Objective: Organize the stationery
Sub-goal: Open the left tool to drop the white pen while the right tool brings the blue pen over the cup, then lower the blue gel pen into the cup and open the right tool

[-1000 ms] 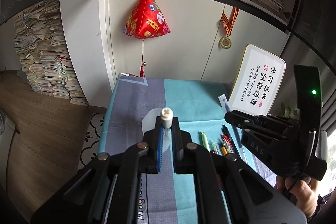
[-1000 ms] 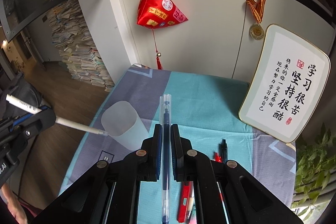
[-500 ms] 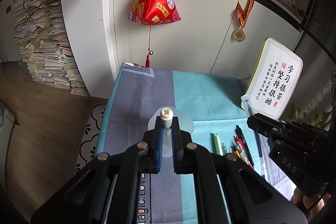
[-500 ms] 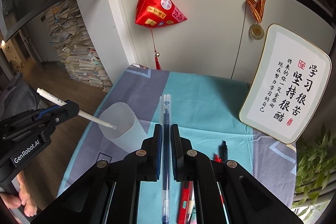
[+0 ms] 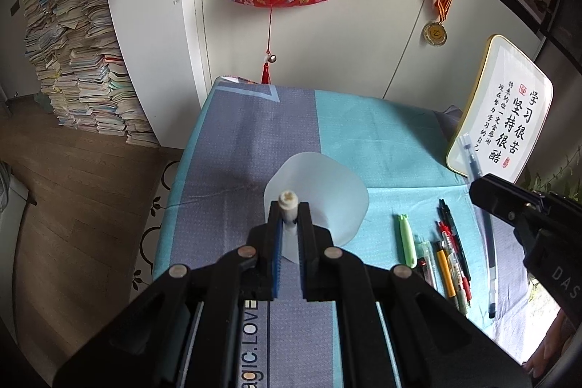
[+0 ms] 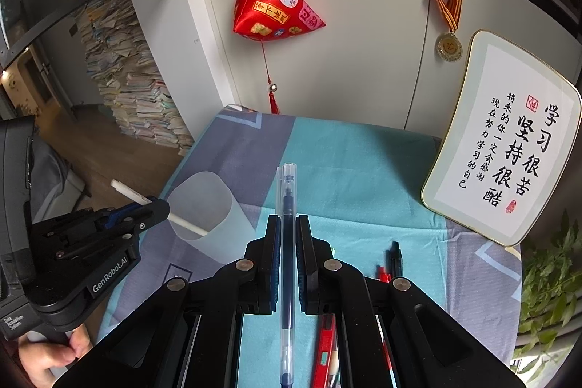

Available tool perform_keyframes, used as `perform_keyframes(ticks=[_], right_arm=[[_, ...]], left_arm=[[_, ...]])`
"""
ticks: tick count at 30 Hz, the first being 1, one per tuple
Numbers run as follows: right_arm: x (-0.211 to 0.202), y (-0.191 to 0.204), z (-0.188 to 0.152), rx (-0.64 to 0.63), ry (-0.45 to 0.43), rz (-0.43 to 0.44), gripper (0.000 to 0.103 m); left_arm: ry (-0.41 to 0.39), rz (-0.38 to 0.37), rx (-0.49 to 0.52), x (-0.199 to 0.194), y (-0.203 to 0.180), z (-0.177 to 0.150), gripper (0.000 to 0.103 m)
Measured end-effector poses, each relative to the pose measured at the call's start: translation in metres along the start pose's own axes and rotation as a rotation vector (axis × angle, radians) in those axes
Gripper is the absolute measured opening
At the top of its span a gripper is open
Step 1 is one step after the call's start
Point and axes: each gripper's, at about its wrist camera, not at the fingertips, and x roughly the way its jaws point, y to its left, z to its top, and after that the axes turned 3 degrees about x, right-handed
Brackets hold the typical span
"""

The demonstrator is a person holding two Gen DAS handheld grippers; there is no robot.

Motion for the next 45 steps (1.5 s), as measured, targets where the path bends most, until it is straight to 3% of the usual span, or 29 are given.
perform_keyframes(ticks=[5, 20, 37, 45], right_arm=[[0.005, 0.004, 0.008, 0.023, -0.032, 0.026, 0.006], [0.029, 0.039, 0.047, 0.091, -0.265, 0.306, 0.006], [0.058, 0.063, 0.016, 0.033, -0.514, 0.126, 0.006], [0.07, 0.066, 0.002, -0.007, -0.488, 0.096, 0.006]], left_arm=[[0.012, -0.025, -0.014, 0.003, 0.003, -0.003, 0.006], [-0.061, -0.076, -0.03, -0.034, 0.012, 0.0, 0.006], [-0.152, -0.104, -0.027, -0.07, 0.02, 0.001, 0.006], [-0.149, -0.093, -0.042, -0.068, 0.026, -0.001, 0.007]])
